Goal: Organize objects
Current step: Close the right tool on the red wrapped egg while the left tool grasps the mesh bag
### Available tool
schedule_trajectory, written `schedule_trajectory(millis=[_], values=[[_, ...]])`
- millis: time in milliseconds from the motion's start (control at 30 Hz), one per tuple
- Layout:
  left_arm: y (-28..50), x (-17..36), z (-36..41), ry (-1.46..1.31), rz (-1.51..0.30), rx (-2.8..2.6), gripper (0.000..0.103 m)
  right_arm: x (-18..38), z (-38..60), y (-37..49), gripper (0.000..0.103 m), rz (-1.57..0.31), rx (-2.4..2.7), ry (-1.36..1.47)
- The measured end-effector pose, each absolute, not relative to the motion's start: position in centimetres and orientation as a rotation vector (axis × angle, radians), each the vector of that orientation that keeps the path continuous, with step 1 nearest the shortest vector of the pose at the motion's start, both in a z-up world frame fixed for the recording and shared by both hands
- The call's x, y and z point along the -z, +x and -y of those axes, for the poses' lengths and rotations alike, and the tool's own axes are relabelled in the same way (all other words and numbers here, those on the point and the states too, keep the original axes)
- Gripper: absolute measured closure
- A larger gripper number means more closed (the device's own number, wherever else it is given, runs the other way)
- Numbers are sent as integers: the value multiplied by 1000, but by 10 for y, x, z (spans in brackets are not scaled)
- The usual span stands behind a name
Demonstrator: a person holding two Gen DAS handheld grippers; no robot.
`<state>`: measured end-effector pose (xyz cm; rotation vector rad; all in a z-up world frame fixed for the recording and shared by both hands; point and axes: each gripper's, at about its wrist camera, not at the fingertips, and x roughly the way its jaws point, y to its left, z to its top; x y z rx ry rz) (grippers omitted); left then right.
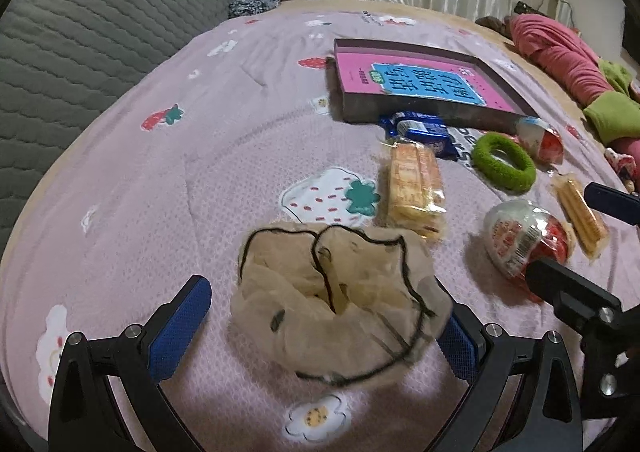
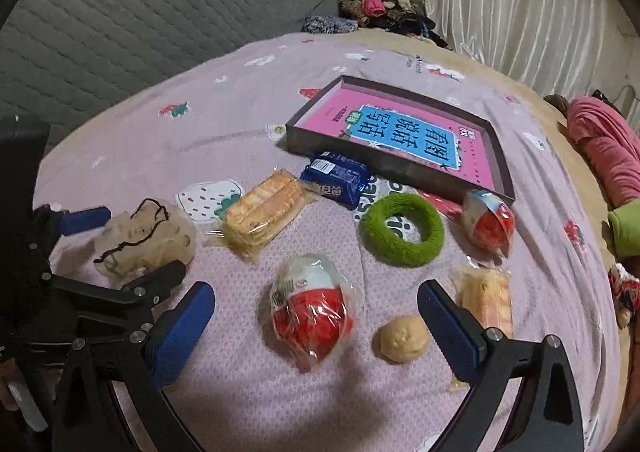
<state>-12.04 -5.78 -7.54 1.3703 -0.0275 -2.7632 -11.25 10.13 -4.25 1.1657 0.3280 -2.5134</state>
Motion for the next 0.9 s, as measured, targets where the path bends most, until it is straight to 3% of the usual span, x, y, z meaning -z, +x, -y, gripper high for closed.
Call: schedule_trajectory(millis=[100,167,400,533,667,900], values=[[-124,78,58,1366,66,2760,1,47,-95,-118,22,-360,2494,1189],[-126,80,57,1358,99,2753,1,51,-92,-123,27,-376,2479,1228],[-138,94,63,1435,73,2752,1,71,-85,-134,29,-403,2424,1325],[-141,95,64,1432,51,2764,1,77,-82,-139,46,-432,2417,1344],[-141,92,64,1409,67,2778,3,78,-80,-140,48,-448,2404,1328],[-137,88,64,1408,25,2836,58,78,-81,-138,48,-392,2391,1306]])
